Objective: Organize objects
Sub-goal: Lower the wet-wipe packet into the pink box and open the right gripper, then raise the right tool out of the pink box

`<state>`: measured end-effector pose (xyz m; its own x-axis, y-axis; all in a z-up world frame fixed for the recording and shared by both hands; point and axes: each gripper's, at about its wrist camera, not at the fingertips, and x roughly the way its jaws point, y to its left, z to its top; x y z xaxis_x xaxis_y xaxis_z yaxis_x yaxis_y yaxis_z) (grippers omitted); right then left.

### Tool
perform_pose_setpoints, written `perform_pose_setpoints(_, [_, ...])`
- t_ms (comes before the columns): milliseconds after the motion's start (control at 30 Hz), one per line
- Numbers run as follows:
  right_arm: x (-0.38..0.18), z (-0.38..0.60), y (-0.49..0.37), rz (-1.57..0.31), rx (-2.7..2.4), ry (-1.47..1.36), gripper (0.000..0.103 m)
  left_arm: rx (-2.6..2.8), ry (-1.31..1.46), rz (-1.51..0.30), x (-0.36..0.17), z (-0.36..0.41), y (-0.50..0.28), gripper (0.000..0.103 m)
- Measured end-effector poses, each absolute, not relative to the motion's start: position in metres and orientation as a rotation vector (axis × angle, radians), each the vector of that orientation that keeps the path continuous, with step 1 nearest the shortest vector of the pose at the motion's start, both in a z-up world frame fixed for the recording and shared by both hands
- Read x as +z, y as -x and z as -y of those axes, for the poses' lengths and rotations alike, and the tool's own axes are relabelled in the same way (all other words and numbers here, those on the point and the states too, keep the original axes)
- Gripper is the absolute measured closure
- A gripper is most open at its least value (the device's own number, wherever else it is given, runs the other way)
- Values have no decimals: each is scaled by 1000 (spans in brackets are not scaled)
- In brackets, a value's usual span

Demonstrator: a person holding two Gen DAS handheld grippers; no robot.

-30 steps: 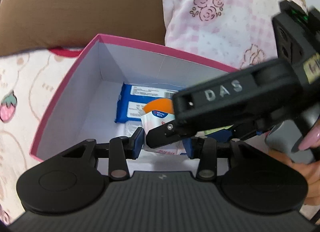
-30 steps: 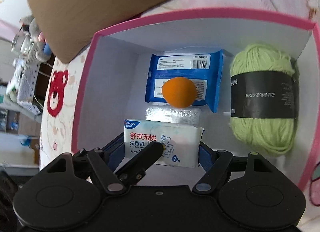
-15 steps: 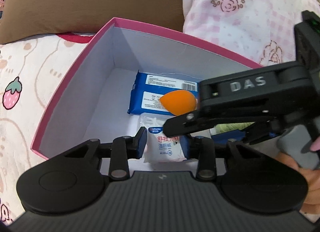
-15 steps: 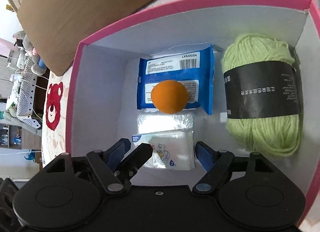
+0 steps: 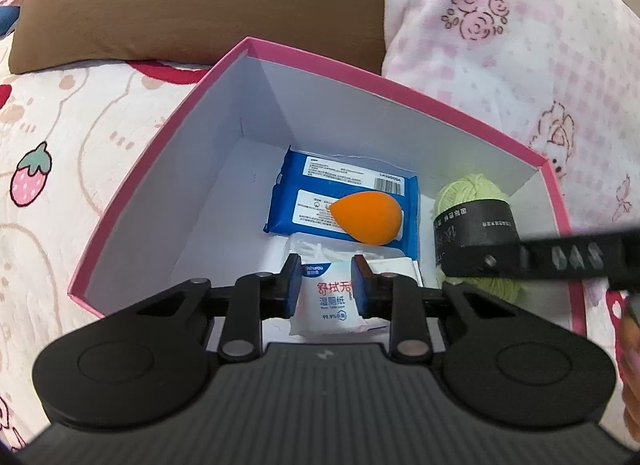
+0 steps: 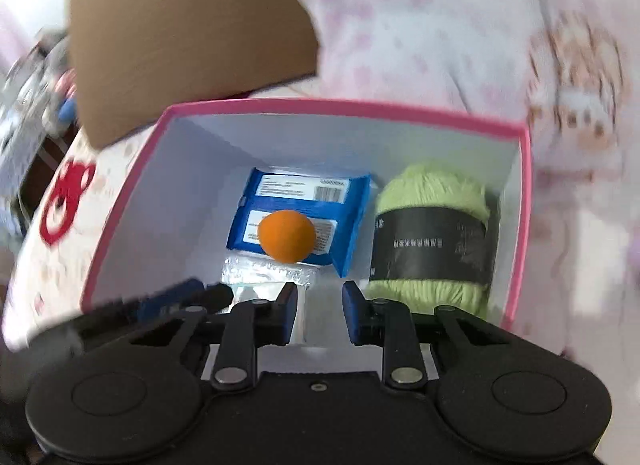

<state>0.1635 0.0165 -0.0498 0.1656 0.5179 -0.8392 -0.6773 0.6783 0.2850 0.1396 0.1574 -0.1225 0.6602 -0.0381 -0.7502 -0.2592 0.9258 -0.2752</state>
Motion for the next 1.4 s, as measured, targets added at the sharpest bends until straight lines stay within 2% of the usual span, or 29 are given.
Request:
perform_pose_setpoints(300, [-59,-25,-144,-1133,1036,313,72,171,410,-868,-121,-159,-142,77])
perform_pose_setpoints(667, [-76,-27,-147,-1186,1019,217,73,150,515,-856,-128,-167,-149,74])
perform_pose_setpoints(900, [-81,-28,-143,-1146,985,187,72,211,490,-850,-130,-164,-155,73])
perform_pose_setpoints(933, [-81,-27,-142,-1133,982,188,72,237,462,-853,-130,-162,-156,69])
perform_pose_setpoints(1067, [-70,-17,-131,-1070,973,220,72,227,490,-843,-125,-165,-151,66])
perform_pose_setpoints(1200, [-51,-1,-122,-1038,970,228,71,263,477,-819,-111,-164,-139,58])
perform_pose_setpoints(1400, [-14,23,-103,-941,977,238,69,183,531,-886,-82,-155,-123,48])
